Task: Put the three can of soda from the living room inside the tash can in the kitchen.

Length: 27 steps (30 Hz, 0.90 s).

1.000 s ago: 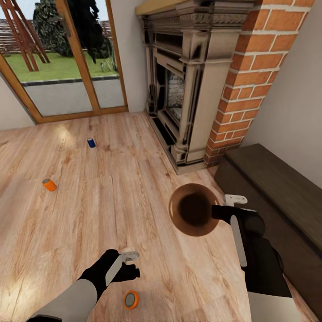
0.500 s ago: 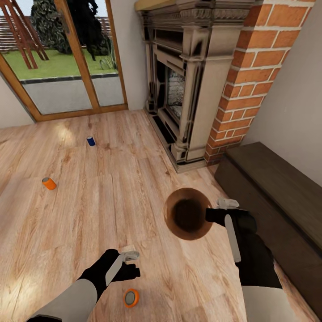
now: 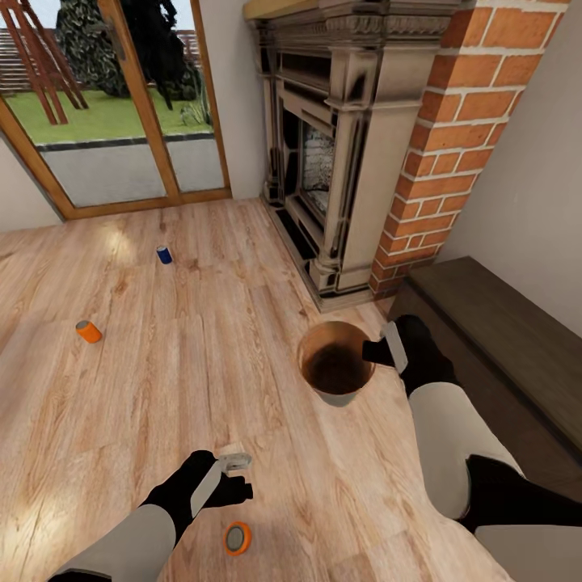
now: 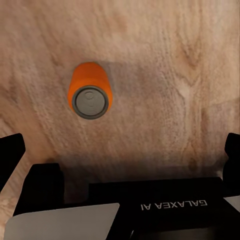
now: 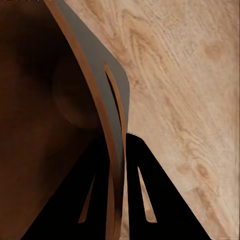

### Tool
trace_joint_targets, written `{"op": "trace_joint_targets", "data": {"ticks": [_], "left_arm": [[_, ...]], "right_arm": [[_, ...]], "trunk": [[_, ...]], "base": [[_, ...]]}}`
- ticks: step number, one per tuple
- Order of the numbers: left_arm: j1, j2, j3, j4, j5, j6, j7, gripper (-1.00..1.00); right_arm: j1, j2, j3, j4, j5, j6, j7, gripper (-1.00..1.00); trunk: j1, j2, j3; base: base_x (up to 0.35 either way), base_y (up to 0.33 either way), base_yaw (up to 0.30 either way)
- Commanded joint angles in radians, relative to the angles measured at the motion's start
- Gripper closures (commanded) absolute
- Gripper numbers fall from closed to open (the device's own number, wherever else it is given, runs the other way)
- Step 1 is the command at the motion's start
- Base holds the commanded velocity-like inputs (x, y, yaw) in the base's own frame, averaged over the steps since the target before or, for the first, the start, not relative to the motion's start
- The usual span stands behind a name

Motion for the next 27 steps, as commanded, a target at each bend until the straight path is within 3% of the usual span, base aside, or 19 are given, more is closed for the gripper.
{"op": "trace_joint_targets", "data": {"ticks": [1,8,13,20,27], "left_arm": [[0.000,0.000,0.000,0.000,0.000,0.000,0.000,-1.00],[0.000,0.000,0.000,0.000,-0.001,-0.002,0.000,-1.00],[0.000,0.000,0.000,0.000,-0.001,-0.003,0.000,-1.00],[0.000,0.000,0.000,0.000,-0.001,-0.003,0.000,-1.00],[0.000,0.000,-0.001,0.000,-0.001,-0.003,0.000,-1.00]], "right_arm": [[-0.024,0.001,-0.005,0.019,-0.037,0.000,-0.009,1.00],[-0.197,0.004,-0.047,0.217,-0.037,0.000,-0.130,1.00],[-0.295,0.004,-0.083,0.347,-0.037,0.000,-0.149,1.00],[-0.452,-0.006,-0.102,0.636,-0.038,0.000,-0.155,1.00],[-0.529,-0.016,-0.108,0.700,-0.042,0.000,-0.156,1.00]], "trunk": [[0.000,0.000,0.000],[0.000,0.000,0.000],[0.000,0.000,0.000],[0.000,0.000,0.000],[0.000,0.000,-0.001]], "base": [[0.000,0.000,0.000],[0.000,0.000,0.000],[0.000,0.000,0.000],[0.000,0.000,0.000],[0.000,0.000,0.000]]}}
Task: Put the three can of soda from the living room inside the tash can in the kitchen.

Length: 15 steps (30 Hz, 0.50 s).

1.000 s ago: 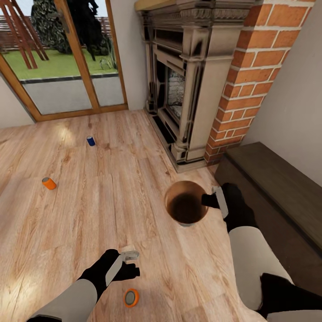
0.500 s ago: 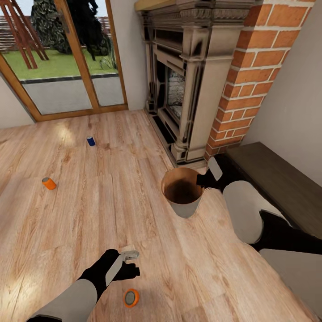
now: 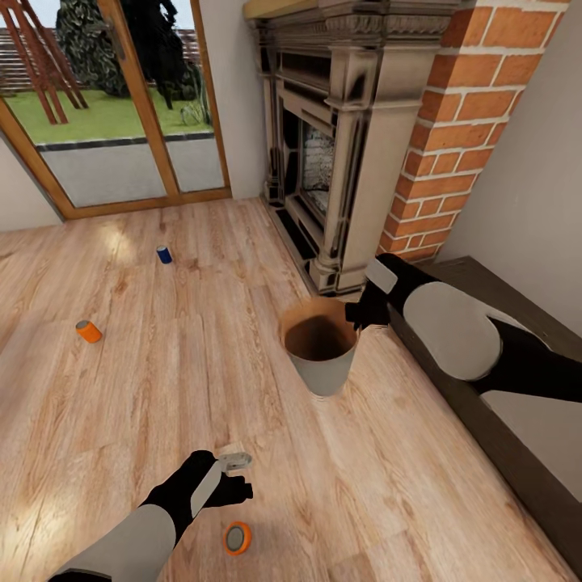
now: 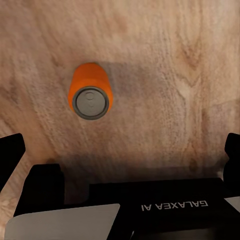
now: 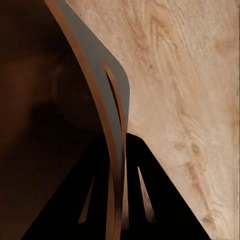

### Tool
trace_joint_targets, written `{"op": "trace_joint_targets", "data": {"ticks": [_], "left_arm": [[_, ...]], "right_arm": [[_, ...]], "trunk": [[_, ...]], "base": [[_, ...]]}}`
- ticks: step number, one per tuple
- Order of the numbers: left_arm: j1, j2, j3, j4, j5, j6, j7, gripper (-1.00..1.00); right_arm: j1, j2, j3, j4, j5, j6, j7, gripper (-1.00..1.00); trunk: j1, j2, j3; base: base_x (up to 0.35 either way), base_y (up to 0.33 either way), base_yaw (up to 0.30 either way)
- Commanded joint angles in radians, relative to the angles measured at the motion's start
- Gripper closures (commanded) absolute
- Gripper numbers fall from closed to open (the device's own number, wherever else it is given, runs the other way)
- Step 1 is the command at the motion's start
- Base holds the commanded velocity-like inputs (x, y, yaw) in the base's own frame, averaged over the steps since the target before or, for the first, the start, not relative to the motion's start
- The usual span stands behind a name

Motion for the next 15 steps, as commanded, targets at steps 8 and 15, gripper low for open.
{"op": "trace_joint_targets", "data": {"ticks": [8,15], "left_arm": [[0.000,0.000,0.000,0.000,0.000,0.000,0.000,-1.00],[0.000,0.000,0.000,0.000,0.000,0.000,0.000,-1.00]], "right_arm": [[-0.124,0.001,-0.017,0.068,-0.027,0.000,0.004,1.00],[-0.218,0.010,-0.028,0.085,-0.027,0.000,0.003,1.00]], "trunk": [[0.000,0.000,-0.004],[0.000,0.000,-0.008]], "base": [[0.000,0.000,0.000],[0.000,0.000,0.000]]}}
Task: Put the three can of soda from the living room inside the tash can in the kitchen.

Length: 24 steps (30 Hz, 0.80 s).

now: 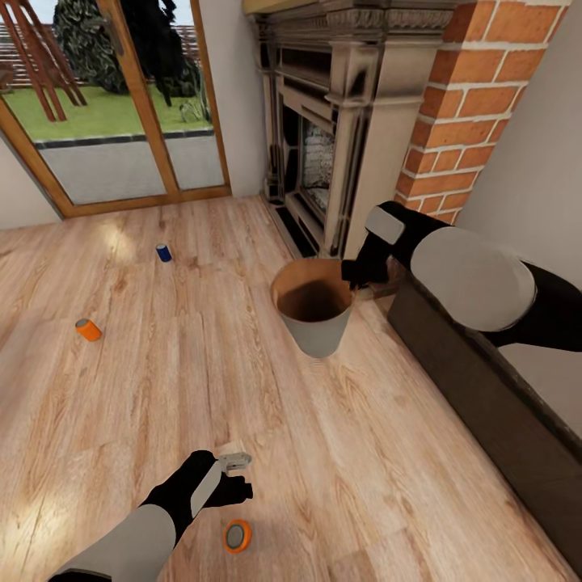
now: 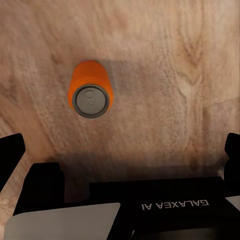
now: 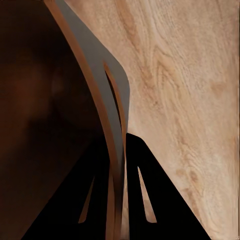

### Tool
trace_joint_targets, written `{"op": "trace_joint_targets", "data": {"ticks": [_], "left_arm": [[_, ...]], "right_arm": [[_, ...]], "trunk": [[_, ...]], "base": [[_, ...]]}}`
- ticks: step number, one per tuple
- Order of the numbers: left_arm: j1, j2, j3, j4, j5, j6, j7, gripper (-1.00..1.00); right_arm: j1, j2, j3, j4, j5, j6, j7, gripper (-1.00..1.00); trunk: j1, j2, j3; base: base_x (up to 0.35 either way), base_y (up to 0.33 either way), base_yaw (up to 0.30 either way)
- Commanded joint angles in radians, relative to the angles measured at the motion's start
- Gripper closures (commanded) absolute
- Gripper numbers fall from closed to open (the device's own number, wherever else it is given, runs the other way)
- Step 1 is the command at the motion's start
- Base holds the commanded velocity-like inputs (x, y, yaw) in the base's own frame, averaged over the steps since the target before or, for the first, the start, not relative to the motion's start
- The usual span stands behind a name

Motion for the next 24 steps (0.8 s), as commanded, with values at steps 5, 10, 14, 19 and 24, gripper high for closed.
{"op": "trace_joint_targets", "data": {"ticks": [5,10,14,19,24], "left_arm": [[0.000,0.000,-0.001,0.000,0.000,0.000,0.000,-1.00],[0.000,0.000,-0.001,0.000,0.000,0.000,0.000,-1.00],[0.000,0.000,0.000,0.001,0.000,0.000,0.000,-1.00],[0.000,0.000,0.000,0.002,0.001,0.001,0.000,-1.00],[0.000,0.000,0.000,0.002,0.000,0.001,0.000,-1.00]], "right_arm": [[-0.035,0.007,-0.024,-0.003,-0.019,0.000,0.005,1.00],[-0.045,0.007,-0.023,-0.003,-0.019,0.000,0.005,1.00],[-0.046,0.008,-0.023,-0.003,-0.019,0.000,0.005,1.00],[-0.047,0.006,-0.023,-0.003,-0.019,0.000,0.005,1.00],[-0.047,0.004,-0.023,-0.004,-0.019,0.000,0.005,1.00]], "trunk": [[0.011,-0.021,-0.012],[0.031,-0.056,-0.031],[0.038,-0.070,-0.040],[0.038,-0.070,-0.042],[0.057,-0.105,-0.061]], "base": [[0.000,0.000,0.000],[0.000,0.000,0.000],[0.000,0.000,0.000],[0.000,0.000,0.000],[0.000,0.000,0.000]]}}
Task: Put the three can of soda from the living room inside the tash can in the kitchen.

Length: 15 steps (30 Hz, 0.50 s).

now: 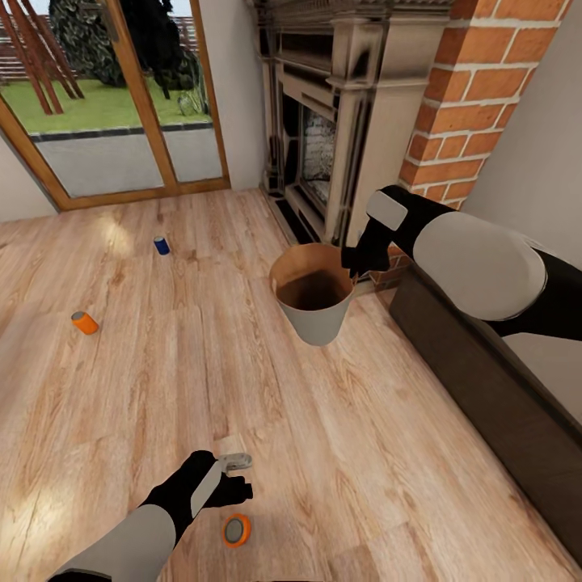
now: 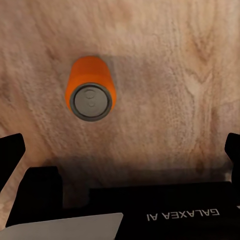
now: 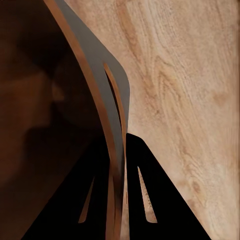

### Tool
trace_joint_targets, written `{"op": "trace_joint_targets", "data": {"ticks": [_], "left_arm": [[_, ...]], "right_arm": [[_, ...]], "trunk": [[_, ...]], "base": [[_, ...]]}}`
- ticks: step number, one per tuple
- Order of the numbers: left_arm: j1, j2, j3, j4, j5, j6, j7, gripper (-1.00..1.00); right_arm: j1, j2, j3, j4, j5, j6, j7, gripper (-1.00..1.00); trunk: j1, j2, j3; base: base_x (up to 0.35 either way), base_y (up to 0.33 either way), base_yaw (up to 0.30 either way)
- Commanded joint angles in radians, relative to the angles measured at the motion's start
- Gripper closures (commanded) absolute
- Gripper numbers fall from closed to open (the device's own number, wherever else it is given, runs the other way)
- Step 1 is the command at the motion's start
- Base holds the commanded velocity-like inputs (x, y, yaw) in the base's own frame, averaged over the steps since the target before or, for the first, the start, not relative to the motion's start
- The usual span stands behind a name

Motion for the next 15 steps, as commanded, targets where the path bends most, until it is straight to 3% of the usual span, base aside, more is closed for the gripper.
{"op": "trace_joint_targets", "data": {"ticks": [1,8,15], "left_arm": [[0.000,0.000,0.000,0.000,0.000,0.000,0.000,-1.00],[0.000,0.000,0.000,0.000,0.000,0.000,0.000,-1.00],[0.000,0.000,0.000,0.000,0.002,-0.001,0.000,-1.00]], "right_arm": [[-0.001,0.000,-0.019,-0.001,-0.022,0.000,0.005,1.00],[-0.001,0.001,-0.019,-0.001,-0.022,0.000,0.006,1.00],[-0.001,0.002,-0.018,-0.002,-0.022,0.000,0.005,1.00]], "trunk": [[0.004,-0.007,-0.004],[0.031,-0.056,-0.029],[0.031,-0.056,-0.033]], "base": [[0.000,0.000,0.000],[0.000,0.000,0.030],[0.000,0.000,0.064]]}}
